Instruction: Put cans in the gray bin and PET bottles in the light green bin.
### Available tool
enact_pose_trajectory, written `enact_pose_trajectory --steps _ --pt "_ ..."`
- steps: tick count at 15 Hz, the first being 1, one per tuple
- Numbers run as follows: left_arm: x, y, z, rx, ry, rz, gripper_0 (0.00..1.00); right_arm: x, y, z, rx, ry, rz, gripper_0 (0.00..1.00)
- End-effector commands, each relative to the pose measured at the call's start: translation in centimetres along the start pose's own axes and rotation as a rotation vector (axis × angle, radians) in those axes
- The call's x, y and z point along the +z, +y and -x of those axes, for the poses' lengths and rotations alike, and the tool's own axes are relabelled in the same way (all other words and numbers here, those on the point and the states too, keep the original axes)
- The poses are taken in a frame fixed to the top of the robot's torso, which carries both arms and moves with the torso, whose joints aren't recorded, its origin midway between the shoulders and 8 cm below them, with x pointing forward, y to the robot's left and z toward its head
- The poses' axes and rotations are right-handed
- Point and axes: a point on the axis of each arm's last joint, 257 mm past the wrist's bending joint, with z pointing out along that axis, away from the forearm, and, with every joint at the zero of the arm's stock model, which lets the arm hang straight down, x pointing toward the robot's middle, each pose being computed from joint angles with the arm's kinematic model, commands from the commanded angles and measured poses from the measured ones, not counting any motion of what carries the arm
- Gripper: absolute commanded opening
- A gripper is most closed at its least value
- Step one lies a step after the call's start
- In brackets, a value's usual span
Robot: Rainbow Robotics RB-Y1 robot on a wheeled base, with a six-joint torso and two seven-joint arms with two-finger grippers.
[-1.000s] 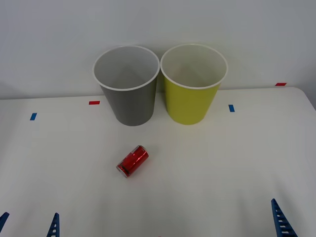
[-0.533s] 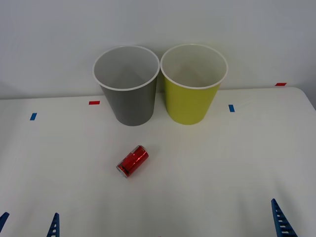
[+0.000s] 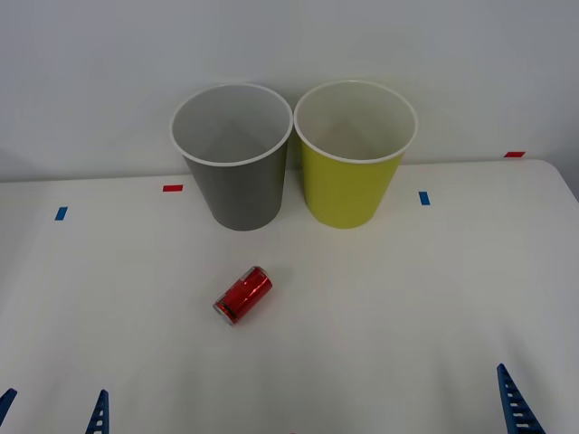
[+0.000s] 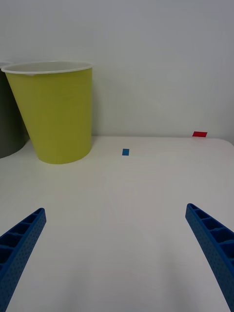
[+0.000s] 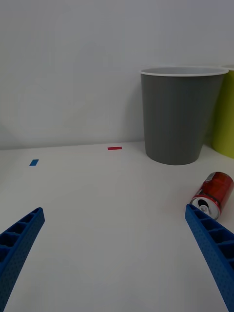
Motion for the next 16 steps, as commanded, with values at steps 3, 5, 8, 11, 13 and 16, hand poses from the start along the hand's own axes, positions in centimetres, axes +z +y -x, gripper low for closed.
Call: enact_pose_trajectory --steps 3,5,8,11,13,16 --pt "0.0 0.0 0.0 0.000 0.000 0.000 1.00 0.0 0.0 0.0 0.000 0.000 0.000 1.00" --pt "0.0 0.0 0.0 0.000 0.000 0.000 1.00 0.0 0.0 0.0 0.000 0.000 0.000 1.00" --pt "0.0 0.0 0.0 0.000 0.000 0.000 1.00 0.0 0.0 0.0 0.000 0.000 0.000 1.00" --pt "0.4 -0.3 -1.7 0.007 0.025 -0.018 1.00 0.0 0.0 0.0 0.000 0.000 0.000 1.00" --pt "1.1 0.1 -1.6 0.029 0.014 -0.043 1.00 0.0 0.0 0.0 0.000 0.000 0.000 1.00" --pt "2.0 0.0 -2.4 0.041 0.047 -0.080 1.00 0.0 0.0 0.0 0.000 0.000 0.000 1.00"
